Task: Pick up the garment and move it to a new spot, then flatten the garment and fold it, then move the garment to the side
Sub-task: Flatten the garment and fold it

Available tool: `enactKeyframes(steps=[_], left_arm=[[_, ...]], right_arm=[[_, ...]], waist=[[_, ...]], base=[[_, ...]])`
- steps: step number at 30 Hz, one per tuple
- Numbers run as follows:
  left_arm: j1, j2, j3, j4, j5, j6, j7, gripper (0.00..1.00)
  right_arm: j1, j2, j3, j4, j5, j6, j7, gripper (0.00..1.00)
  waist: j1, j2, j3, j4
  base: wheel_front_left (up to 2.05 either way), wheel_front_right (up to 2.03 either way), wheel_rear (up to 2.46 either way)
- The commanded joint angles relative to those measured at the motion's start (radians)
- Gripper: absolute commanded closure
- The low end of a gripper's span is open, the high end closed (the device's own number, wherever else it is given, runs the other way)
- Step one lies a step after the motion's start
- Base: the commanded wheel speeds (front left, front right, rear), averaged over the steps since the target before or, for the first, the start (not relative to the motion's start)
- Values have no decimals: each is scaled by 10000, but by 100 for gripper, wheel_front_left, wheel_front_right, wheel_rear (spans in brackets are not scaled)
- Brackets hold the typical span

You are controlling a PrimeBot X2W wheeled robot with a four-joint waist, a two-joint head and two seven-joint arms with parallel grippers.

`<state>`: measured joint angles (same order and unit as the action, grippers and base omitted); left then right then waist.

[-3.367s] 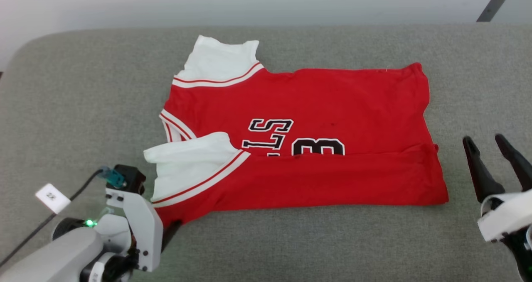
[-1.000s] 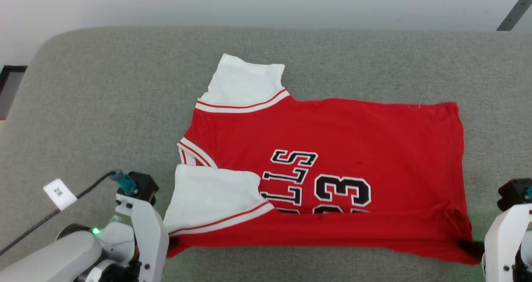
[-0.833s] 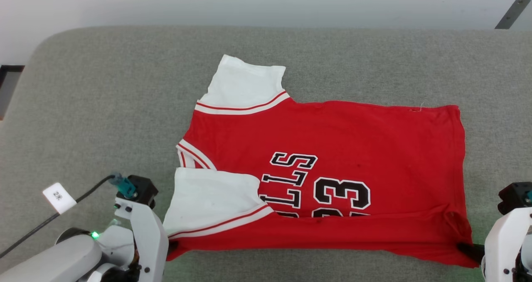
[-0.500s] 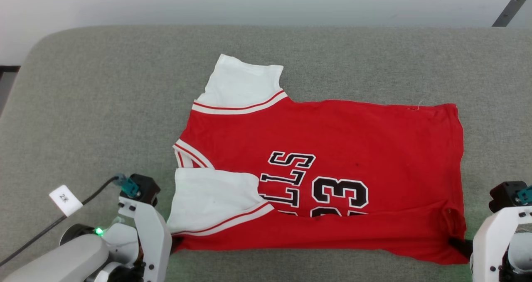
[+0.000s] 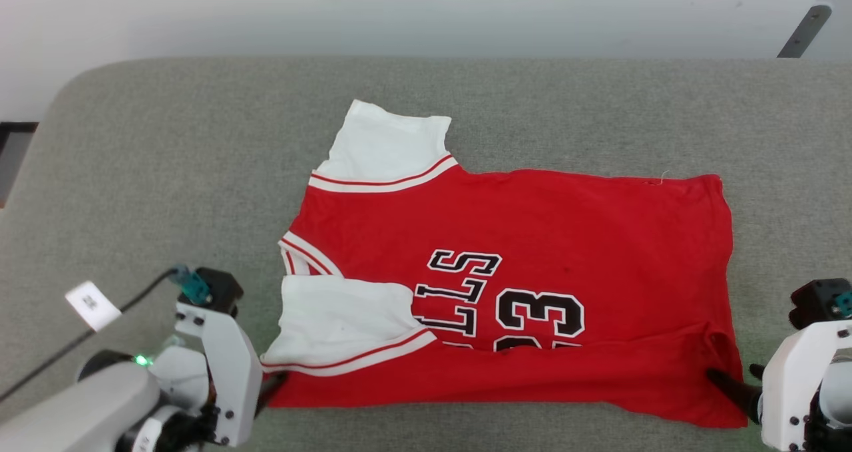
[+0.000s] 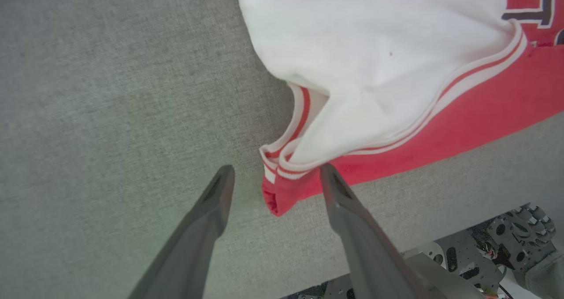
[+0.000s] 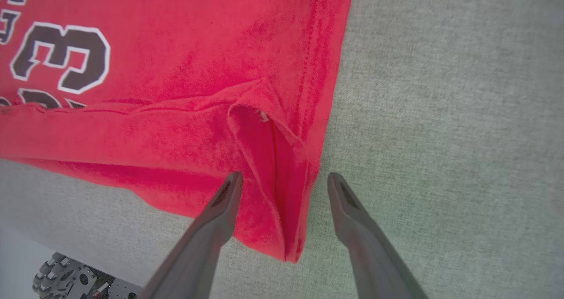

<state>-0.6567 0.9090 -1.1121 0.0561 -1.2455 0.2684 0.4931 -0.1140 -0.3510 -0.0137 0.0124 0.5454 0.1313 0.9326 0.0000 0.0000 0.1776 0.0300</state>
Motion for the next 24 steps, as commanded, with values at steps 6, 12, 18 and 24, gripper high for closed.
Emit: enactKeyframes(steps=[6,12,18,24], left_arm=[[-624,452,216,-553,207,235,356,0],[-1578,669,502,-741,552,56,632,0],[-2847,231,853,-15,1259,-671,151,0],[-3977,-360,1124,1384,1705,-1437,-337,0]], right_arm=[[87,107,-283,-430,-96,-10,-288,0],[-215,310,-317,-1024,-245,-10,-1305,0],[-747,495,-94,-1494,-563,-9,-3902,0],[-1206,524,464,-1718,-1034,-9,-6599,0]], waist=[[0,0,-92,-161],[0,0,41,-514],[0,0,445,-966],[0,0,1003,-1563]], base=[[0,0,0],[0,0,0],[0,0,0],[0,0,0]])
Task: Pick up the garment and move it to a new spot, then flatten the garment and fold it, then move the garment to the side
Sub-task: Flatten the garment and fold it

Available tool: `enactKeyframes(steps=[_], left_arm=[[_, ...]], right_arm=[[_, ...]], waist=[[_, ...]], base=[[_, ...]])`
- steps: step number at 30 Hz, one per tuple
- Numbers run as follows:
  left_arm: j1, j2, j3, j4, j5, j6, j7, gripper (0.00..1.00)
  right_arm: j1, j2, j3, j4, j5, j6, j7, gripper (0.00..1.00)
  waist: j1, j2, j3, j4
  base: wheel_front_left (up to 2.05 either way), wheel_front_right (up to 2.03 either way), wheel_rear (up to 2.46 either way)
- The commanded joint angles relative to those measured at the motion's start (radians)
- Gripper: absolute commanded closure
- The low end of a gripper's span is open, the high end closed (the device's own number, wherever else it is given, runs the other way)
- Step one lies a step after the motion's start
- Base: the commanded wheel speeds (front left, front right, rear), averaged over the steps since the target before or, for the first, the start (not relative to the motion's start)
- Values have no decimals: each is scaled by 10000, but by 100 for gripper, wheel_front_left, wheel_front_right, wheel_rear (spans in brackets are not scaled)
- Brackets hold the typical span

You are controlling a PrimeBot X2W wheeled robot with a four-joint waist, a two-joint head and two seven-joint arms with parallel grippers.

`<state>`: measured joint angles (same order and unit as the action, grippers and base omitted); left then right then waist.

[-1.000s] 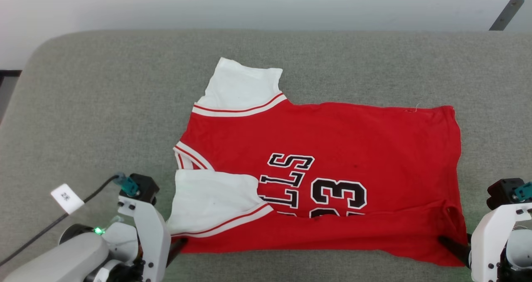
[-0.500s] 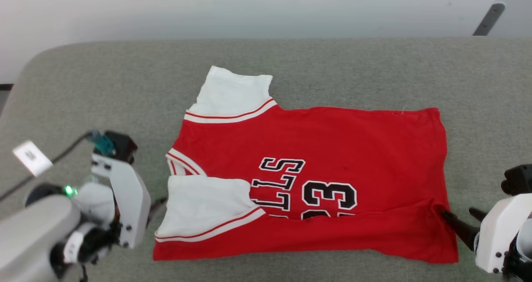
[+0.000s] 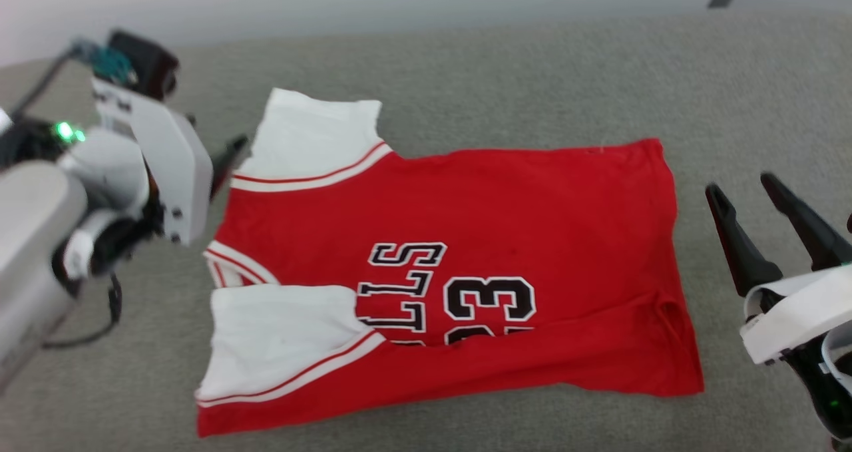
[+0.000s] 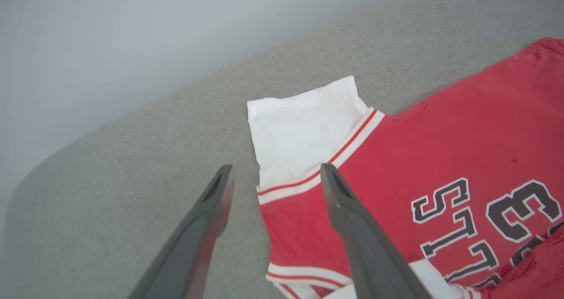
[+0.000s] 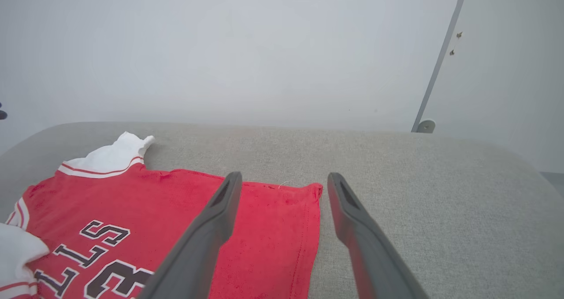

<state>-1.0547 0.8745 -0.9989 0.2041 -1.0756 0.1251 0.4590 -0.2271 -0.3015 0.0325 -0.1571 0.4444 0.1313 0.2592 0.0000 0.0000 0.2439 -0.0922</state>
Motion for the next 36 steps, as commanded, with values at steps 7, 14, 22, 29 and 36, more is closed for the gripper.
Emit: enactKeyframes(steps=[7,14,22,29,36], left_arm=[[-1139,-483,98,1593,474,-810,-354,0],[-2089,-795,102,3353,554,-1458,-19,0],[-2820,-1121,51,5059,428,-1931,558,0],[-3020,-1528,-53,6208,180,-2064,1293,1],[-2902,-1903,-243,6880,-128,-2020,2392,100]], right_arm=[[-335,300,363,70,-539,-10,-2054,0],[-355,623,615,439,-476,-10,-2636,0],[-590,707,753,648,-352,-10,-2860,0],[-789,688,823,726,-112,-10,-2591,0],[-1121,627,749,544,380,-10,-1394,0]], waist=[[0,0,1170,-998],[0,0,1944,-1484],[0,0,2625,-1814],[0,0,2969,-1920],[0,0,2980,-1843]], base=[[0,0,0],[0,0,0],[0,0,0],[0,0,0],[0,0,0]])
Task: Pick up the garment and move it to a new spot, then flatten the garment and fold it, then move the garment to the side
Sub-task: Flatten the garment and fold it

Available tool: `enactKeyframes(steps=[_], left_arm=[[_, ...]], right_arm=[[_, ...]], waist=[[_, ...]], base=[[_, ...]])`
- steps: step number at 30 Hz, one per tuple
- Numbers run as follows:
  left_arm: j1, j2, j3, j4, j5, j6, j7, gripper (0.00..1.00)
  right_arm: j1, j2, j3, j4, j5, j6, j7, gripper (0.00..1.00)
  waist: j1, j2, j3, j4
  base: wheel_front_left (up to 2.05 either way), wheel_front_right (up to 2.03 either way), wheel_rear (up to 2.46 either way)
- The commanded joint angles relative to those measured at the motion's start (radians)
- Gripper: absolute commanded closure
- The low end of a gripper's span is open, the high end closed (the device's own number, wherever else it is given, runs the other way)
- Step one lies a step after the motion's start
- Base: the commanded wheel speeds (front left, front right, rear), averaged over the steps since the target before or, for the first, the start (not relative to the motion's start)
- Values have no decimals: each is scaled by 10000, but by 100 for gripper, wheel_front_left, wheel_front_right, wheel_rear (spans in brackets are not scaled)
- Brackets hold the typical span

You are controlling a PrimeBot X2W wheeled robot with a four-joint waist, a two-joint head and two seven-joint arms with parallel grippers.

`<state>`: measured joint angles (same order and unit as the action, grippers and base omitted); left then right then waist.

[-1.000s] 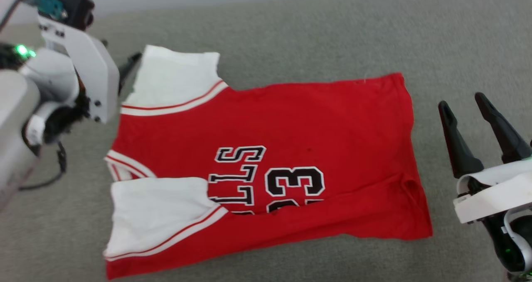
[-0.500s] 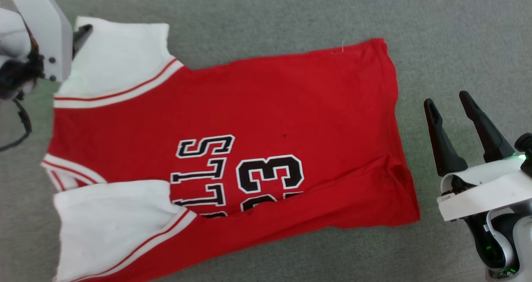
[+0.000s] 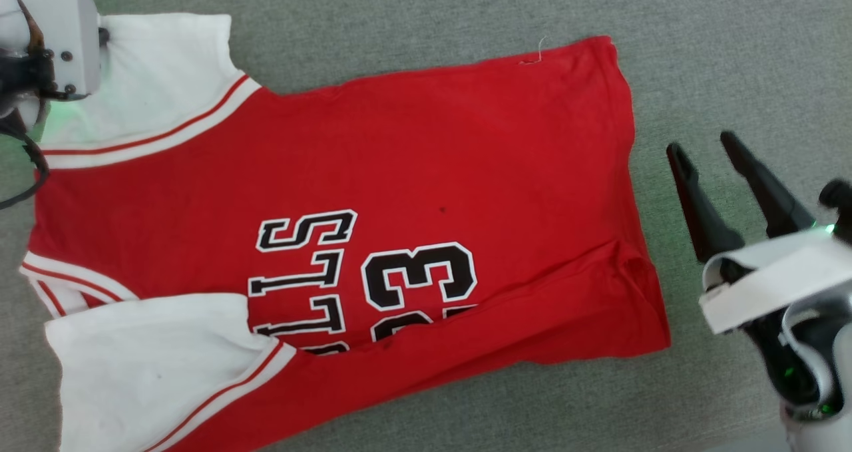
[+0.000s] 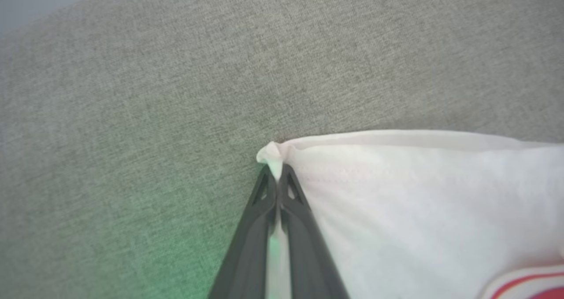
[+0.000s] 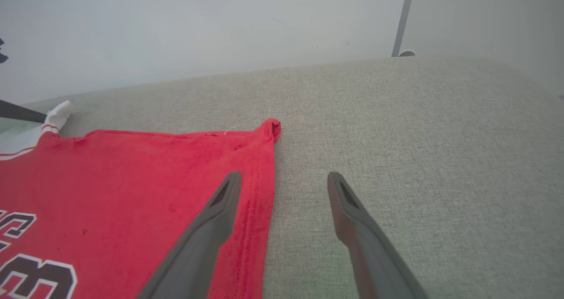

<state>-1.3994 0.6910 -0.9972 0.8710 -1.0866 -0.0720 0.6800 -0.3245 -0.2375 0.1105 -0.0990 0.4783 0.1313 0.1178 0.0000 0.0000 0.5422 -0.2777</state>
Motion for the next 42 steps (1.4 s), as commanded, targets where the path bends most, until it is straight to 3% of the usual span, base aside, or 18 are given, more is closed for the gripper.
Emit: enactKeyframes(steps=[1,12,18,27,28,30,42], left_arm=[[514,-115,-263,230,-23,-45,183,100],[207,-623,-271,376,1,-198,-101,100],[16,-900,-296,510,26,-307,-271,100],[-105,-1123,-321,830,-24,-421,-535,100],[-115,-1144,-332,858,-23,-435,-550,100],[-136,-1175,-327,925,-49,-456,-621,100],[-219,-1516,37,1157,-374,-544,-1641,100]], right_arm=[[-251,-31,-52,-36,88,-10,276,0],[-2653,-413,257,1189,595,-10,3258,0],[-4353,-512,828,3026,614,-9,4719,0],[-6065,-151,1520,5984,781,-10,6208,0],[-6175,-143,1681,6188,828,-10,6381,51],[-6375,-172,1934,6511,926,-9,6598,100],[-6574,-1013,2674,6733,1634,-10,5515,100]], waist=[[0,0,-14,29],[0,0,-54,461],[0,0,51,765],[0,0,111,951],[0,0,110,963],[0,0,107,981],[0,0,-540,1465]], base=[[0,0,0],[0,0,0],[0,0,0],[0,0,0],[0,0,0],[0,0,0],[0,0,0]])
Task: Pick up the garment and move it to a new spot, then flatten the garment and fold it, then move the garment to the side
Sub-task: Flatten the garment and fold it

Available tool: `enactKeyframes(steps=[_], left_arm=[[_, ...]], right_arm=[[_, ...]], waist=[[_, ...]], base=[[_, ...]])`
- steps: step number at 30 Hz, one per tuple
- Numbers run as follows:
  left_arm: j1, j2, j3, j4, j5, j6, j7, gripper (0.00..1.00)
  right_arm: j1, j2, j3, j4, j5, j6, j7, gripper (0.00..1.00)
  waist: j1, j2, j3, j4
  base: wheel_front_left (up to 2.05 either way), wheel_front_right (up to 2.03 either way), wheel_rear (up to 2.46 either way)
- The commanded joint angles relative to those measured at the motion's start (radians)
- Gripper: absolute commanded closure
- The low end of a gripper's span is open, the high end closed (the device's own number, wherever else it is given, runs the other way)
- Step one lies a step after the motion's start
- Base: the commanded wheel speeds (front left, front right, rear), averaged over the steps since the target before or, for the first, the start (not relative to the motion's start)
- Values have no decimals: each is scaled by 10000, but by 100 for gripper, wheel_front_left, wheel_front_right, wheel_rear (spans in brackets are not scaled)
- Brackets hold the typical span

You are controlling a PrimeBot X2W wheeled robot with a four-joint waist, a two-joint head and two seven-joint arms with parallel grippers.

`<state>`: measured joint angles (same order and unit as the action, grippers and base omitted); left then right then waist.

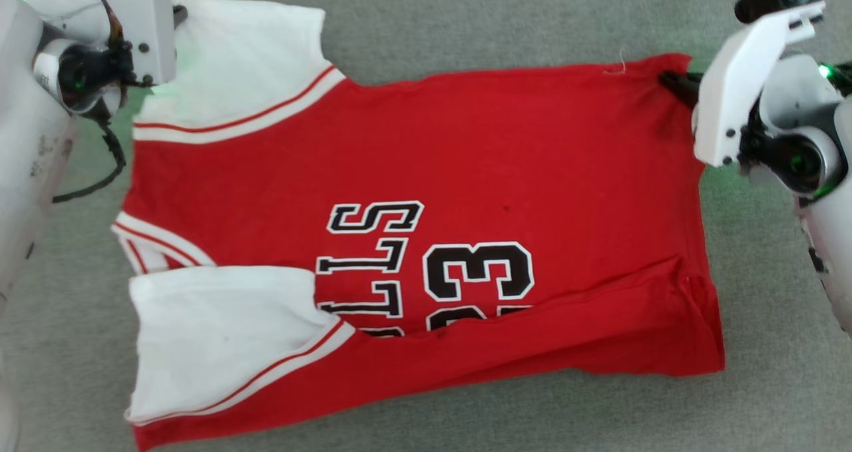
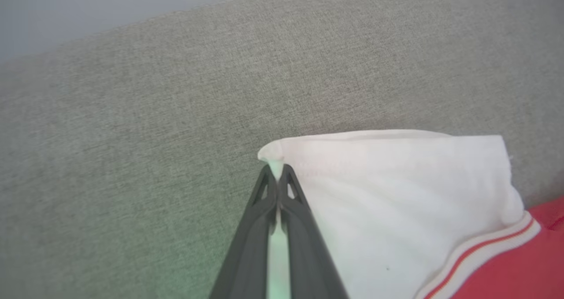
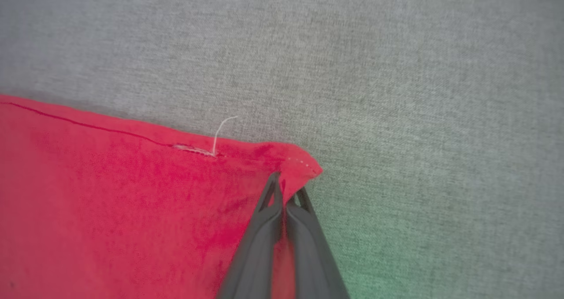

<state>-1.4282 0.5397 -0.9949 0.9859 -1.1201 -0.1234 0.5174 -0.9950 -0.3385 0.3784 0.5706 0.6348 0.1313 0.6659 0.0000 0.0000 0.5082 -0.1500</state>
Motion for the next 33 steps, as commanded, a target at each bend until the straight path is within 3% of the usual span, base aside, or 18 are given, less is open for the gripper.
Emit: enactKeyframes(steps=[1,9,18,22,29,33], left_arm=[[101,-11,47,-12,-121,-43,-45,100],[566,106,151,-780,-715,-66,204,100],[1746,1179,-171,-3103,-817,106,244,100],[2555,1902,-279,-4822,-865,751,377,100],[4398,3201,-652,-8441,-1095,2486,745,100],[5405,3623,-869,-9799,-1319,3249,653,100]], right_arm=[[170,-99,64,-24,110,-10,-114,100],[936,-1002,598,-647,639,-10,-717,100],[2322,-1940,653,-1628,1170,-9,-765,100],[3137,-2276,570,-2156,1386,-9,-549,100],[4522,-2688,473,-2965,1625,-10,83,100],[5161,-2778,384,-3190,1603,-10,364,100]], waist=[[0,0,-307,270],[0,0,-1237,996],[0,0,-2206,1634],[0,0,-2554,1817],[0,0,-2927,1979],[0,0,-3025,1994]], base=[[0,0,0],[0,0,0],[0,0,0],[0,0,0],[0,0,0],[0,0,0]])
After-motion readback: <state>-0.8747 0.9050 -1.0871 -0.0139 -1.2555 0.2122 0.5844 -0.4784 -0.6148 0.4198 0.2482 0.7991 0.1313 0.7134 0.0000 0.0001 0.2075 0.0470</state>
